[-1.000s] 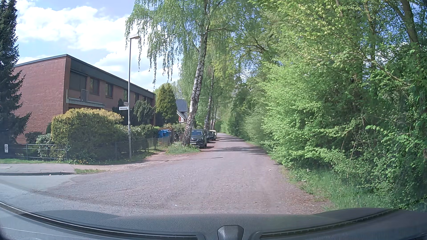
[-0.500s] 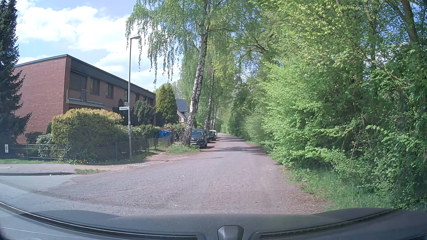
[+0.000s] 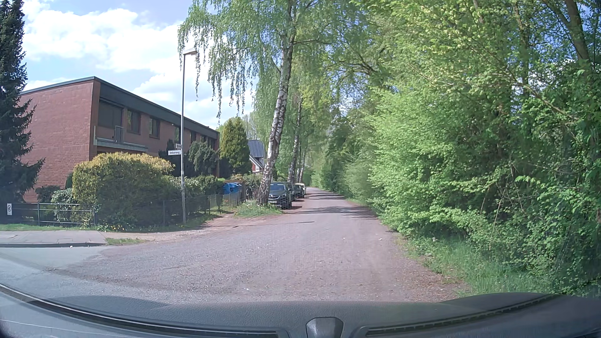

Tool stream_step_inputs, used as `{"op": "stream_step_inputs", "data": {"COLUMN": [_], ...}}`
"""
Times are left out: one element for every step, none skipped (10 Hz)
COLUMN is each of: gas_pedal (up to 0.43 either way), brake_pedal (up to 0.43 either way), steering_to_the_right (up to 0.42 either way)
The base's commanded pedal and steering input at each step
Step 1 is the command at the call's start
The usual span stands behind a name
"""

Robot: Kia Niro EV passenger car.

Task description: Follow the waypoints while adhering to traffic rules and regulations

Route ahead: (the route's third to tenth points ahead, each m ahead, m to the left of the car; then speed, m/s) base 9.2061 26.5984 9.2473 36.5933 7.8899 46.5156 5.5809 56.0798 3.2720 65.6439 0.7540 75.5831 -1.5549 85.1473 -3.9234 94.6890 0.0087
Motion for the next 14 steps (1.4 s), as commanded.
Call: {"op": "stream_step_inputs", "data": {"gas_pedal": [0.000, 0.000, 0.000, 0.000, 0.000, 0.000, 0.000, 0.000, 0.000, 0.000, 0.000, 0.000, 0.000, 0.000], "brake_pedal": [0.256, 0.256, 0.256, 0.250, 0.244, 0.238, 0.244, 0.244, 0.244, 0.238, 0.213, 0.207, 0.207, 0.207], "steering_to_the_right": [-0.515, -0.515, -0.515, -0.515, -0.515, -0.515, -0.515, -0.515, -0.515, -0.515, -0.515, -0.515, -0.515, -0.515]}}
